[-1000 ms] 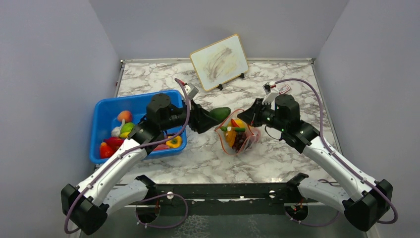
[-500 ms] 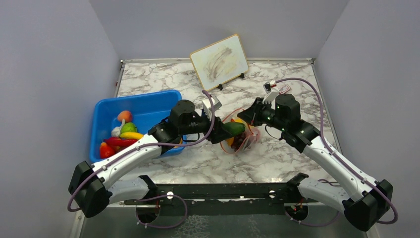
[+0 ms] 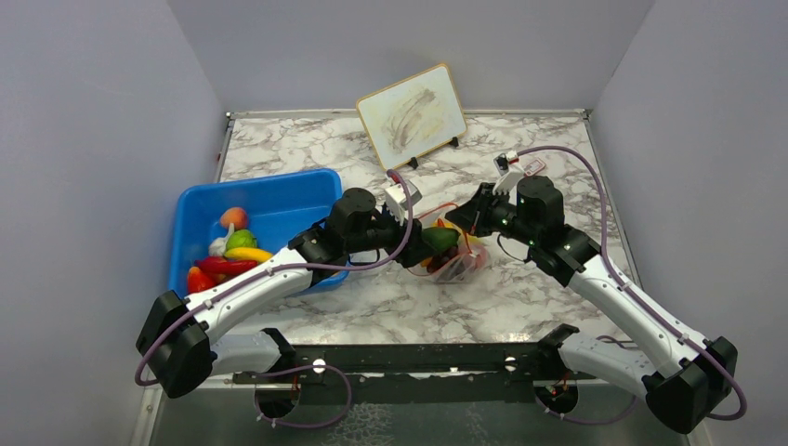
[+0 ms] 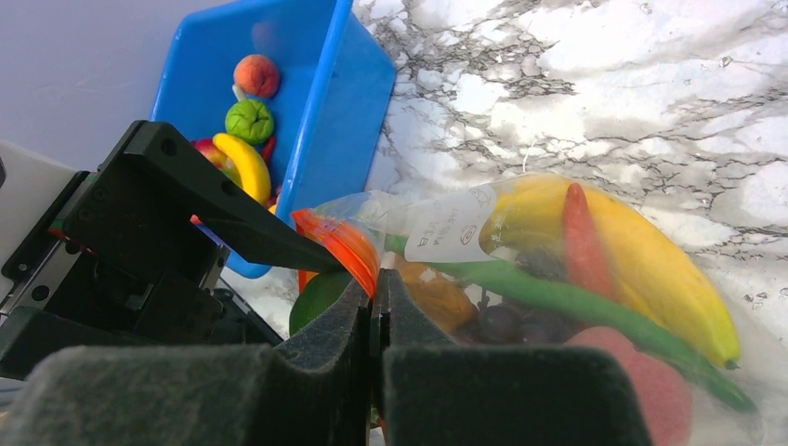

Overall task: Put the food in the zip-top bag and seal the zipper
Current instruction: Place the fake fruit in the zipper food storage bag.

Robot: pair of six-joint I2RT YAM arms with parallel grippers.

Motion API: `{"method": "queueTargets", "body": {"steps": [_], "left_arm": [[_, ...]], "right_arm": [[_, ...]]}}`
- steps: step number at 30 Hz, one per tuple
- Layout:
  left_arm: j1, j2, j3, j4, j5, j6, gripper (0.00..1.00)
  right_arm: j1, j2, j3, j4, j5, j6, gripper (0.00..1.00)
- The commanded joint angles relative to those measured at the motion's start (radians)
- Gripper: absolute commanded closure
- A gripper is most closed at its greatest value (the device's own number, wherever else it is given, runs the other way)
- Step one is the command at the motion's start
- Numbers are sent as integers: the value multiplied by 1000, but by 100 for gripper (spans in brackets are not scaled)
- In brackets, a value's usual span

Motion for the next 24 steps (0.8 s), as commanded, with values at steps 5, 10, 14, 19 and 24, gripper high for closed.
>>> {"method": "queueTargets", "body": {"steps": [5, 10, 14, 19, 24], "left_arm": [[-12, -37, 20, 11, -42, 82, 31], [-15, -75, 32, -14, -31, 161, 20], [-14, -95, 51, -51, -34, 223, 20], [-14, -113, 125, -204, -48, 398, 30], [-13, -149, 148, -275, -78, 498, 29]], "right_arm": [[3, -24, 24, 45, -18, -2, 99], [1, -31, 21, 34, -18, -26, 99], [2, -42, 22, 34, -26, -42, 99], [2, -38, 51, 23, -140, -124, 99], [2, -42, 51, 26, -273, -185, 99]]}}
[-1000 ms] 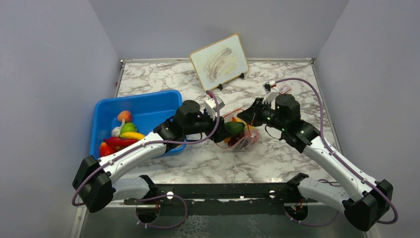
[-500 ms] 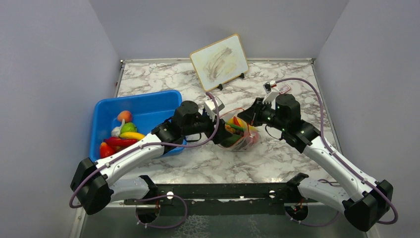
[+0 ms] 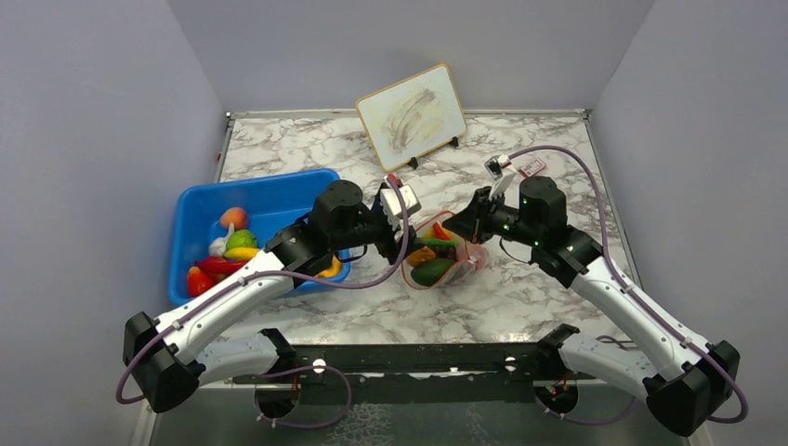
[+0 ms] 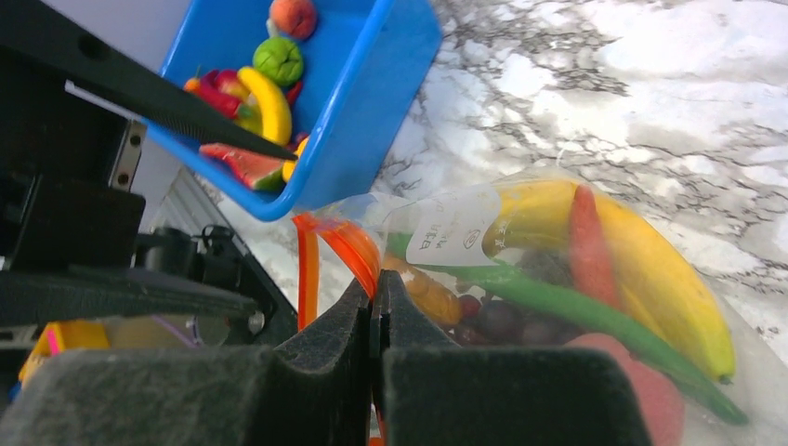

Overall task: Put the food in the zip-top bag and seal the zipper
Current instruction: Place the fake fruit in the zipper food storage bag, then zip the zipper food storage bag at the center of the board.

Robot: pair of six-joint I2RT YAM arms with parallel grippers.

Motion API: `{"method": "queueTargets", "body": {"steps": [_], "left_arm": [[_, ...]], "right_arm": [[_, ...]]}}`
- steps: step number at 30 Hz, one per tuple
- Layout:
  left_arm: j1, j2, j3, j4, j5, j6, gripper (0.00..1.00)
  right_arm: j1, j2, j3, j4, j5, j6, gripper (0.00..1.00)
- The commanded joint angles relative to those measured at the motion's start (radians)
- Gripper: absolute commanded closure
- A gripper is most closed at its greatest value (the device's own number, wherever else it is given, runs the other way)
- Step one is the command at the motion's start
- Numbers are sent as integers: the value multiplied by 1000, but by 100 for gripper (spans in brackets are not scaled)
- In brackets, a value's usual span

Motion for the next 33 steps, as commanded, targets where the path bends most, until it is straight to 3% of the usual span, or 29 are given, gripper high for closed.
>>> {"method": "queueTargets", "body": {"steps": [1, 11, 20, 33], "left_arm": [[-4, -64, 26, -85, -32, 145, 29], [-4, -81, -28, -22, 105, 174, 23], [-5, 18, -47, 65, 88, 85, 23], [-7, -1, -32, 117, 12, -5, 21]], "right_arm": [[1, -25, 48, 45, -172, -77, 99], [2, -8, 59, 76, -262, -56, 99], [1, 49, 75, 87, -225, -28, 99], [2, 104, 71, 102, -106, 40, 99]]}}
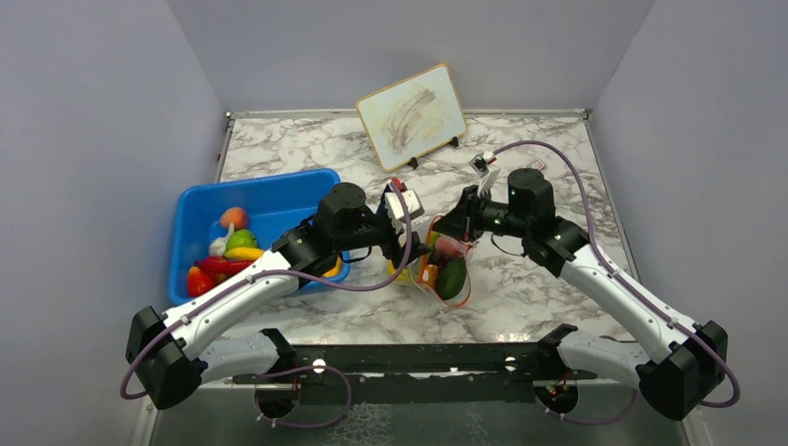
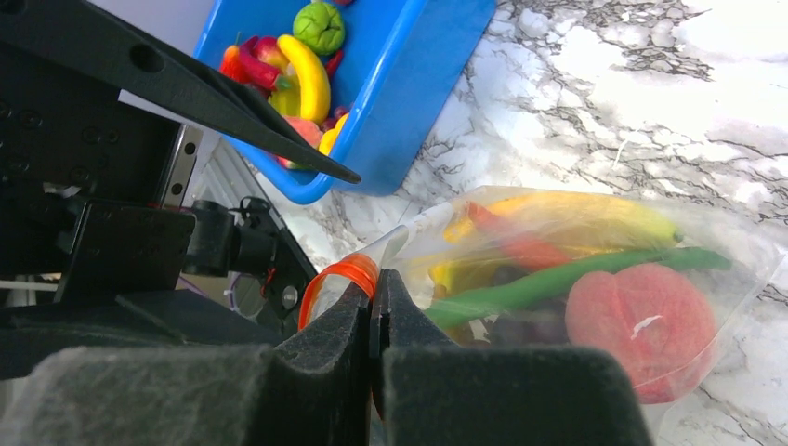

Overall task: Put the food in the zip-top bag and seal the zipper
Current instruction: Zip the zipper food storage bag at the center of the board.

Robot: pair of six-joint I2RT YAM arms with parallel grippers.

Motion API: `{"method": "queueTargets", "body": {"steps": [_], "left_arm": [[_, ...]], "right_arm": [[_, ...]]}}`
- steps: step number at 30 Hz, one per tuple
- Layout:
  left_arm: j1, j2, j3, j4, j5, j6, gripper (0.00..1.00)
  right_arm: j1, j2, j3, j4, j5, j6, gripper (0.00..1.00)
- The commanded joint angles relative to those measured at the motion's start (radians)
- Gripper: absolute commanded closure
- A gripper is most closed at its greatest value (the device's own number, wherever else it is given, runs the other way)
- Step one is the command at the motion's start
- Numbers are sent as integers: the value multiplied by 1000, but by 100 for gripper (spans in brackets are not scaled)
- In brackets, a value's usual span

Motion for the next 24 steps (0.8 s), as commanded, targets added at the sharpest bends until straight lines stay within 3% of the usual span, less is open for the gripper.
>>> {"method": "queueTargets", "body": {"steps": [1, 10, 14, 17, 23, 24], "left_arm": [[-5, -6, 3, 43, -61, -30, 21], [-31, 50, 23, 32, -176, -4, 26], [-51, 67, 44, 20, -189, 23, 34], [-68, 73, 45, 19, -201, 54, 45], [-70, 86, 72, -27, -217, 69, 99], [-71, 86, 74, -33, -222, 73, 100]], "right_arm": [[2, 13, 39, 77, 62, 44, 99], [1, 29, 66, 70, 147, 74, 99], [1, 45, 82, 49, 182, 72, 99], [1, 49, 88, 46, 180, 72, 99], [1, 35, 90, 49, 187, 14, 99], [1, 25, 90, 44, 188, -7, 97]]}}
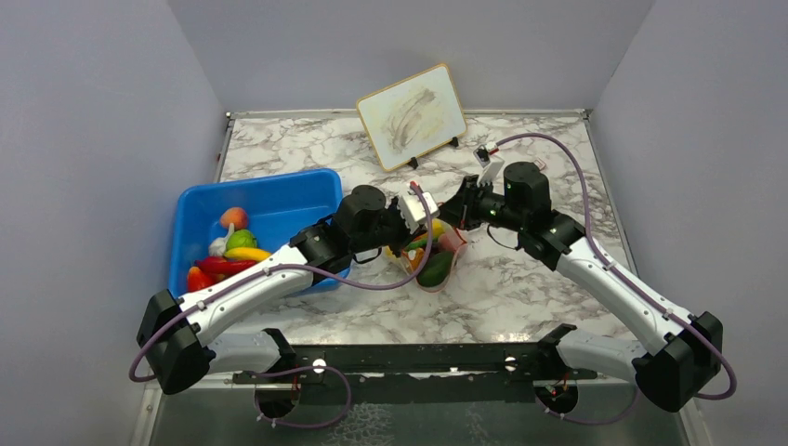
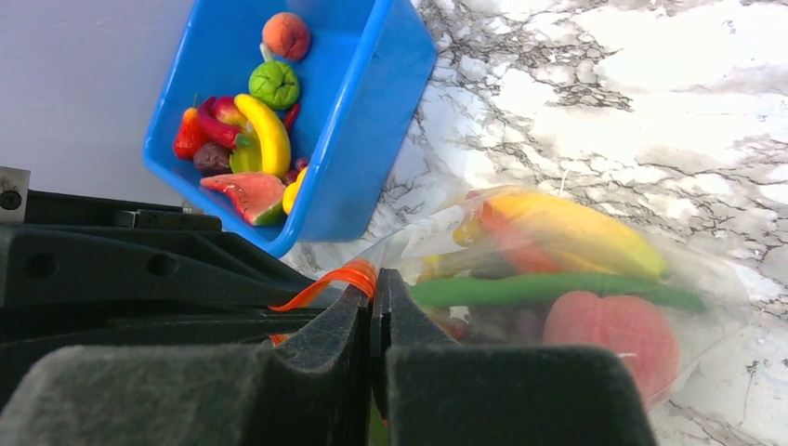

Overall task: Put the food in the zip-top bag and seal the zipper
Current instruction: Zip the zipper food storage bag at the center of the board.

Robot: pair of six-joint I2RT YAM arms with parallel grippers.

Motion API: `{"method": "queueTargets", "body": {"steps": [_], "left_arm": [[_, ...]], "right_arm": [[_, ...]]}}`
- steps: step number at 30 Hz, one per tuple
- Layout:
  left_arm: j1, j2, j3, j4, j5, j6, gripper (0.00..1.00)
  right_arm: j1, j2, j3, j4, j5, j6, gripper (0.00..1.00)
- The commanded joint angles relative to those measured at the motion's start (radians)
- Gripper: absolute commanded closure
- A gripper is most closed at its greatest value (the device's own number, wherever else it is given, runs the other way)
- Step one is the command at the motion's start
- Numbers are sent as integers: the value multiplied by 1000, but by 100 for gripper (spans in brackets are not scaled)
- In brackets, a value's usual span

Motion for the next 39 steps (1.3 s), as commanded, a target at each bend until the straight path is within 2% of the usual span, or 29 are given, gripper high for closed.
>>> {"method": "queueTargets", "body": {"steps": [1, 4, 7, 11, 16, 21, 24, 29, 34, 39], "left_arm": [[-4, 2, 52, -39, -33, 29, 100], [-4, 4, 58, -67, -49, 34, 100], [-3, 14, 86, -116, -76, 3, 100], [-3, 11, 139, -166, -38, -42, 100], [0, -44, 104, -124, -9, -48, 100], [31, -64, 96, -116, -8, -38, 100], [51, -50, 110, -131, 11, -40, 100], [95, -29, 114, -132, 41, -80, 100], [149, -32, 98, -130, 79, -108, 100], [188, -46, 83, -103, 142, -127, 100]], "right_arm": [[2, -41, 41, 25, 26, -78, 93], [1, -111, 12, 48, -4, -192, 74], [1, -208, -40, 79, -29, -342, 62], [2, -375, -164, 131, -141, -517, 57], [1, -582, -300, 154, -229, -703, 50], [2, -681, -358, 73, -296, -864, 47], [2, -675, -370, -9, -365, -981, 47], [2, -612, -435, -1, -411, -1121, 49], [2, -606, -469, 38, -344, -1168, 49], [2, -556, -465, 18, -362, -1234, 51]]}}
